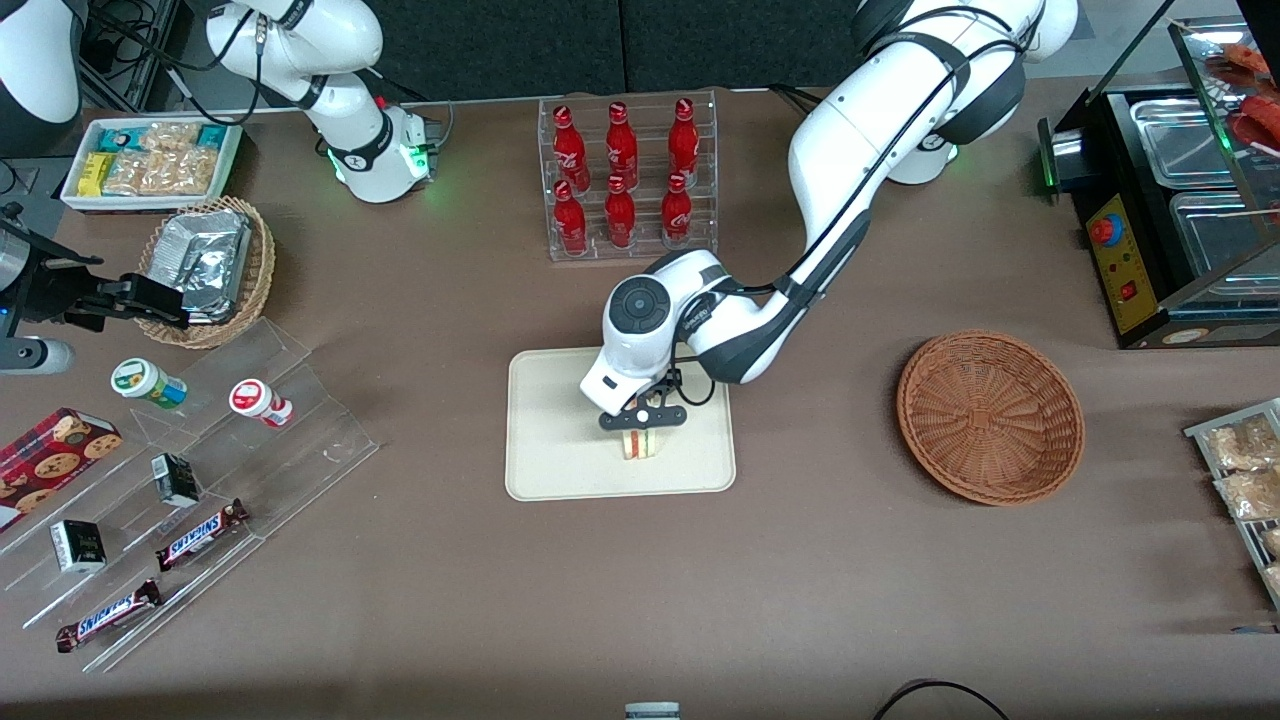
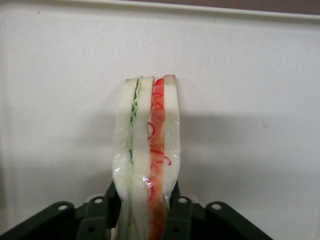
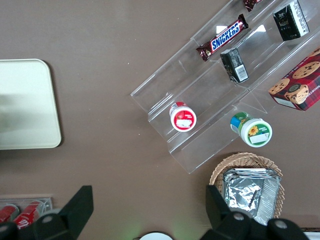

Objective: Place sandwich from basket to tray
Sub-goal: 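Lower the sandwich onto the tray and open the left gripper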

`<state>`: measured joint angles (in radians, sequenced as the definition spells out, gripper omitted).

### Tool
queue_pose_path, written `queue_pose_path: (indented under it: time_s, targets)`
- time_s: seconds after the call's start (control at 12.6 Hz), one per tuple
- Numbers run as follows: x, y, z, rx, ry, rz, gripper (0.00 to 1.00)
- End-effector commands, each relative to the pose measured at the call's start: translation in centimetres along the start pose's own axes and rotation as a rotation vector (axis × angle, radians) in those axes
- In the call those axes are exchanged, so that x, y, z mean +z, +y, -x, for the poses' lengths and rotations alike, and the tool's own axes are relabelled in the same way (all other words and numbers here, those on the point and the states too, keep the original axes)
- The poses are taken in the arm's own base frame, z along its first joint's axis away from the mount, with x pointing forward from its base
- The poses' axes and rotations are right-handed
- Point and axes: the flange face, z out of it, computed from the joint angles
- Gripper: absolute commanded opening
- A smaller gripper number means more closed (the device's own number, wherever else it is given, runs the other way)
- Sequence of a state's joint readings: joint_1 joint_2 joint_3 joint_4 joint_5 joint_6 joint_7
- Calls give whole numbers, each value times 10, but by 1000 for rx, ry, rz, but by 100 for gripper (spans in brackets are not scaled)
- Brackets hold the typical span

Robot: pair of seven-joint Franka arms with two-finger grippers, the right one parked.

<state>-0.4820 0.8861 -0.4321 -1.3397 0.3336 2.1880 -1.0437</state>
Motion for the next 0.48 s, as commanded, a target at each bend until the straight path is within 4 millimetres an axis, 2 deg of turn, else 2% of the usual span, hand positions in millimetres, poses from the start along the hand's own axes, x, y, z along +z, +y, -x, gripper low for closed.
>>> queue_pose_path:
  time_s: [0.0, 0.08, 0.16, 0.32, 0.4]
  targets:
    - [-43, -3, -7, -21, 43, -44, 100]
    - [-61, -9, -6, -28, 34, -83, 100]
    - [-89, -21, -13, -45, 50, -101, 100]
    - [-132, -61, -32, -88, 62, -132, 100]
    - [-144, -86, -40, -111, 67, -142, 100]
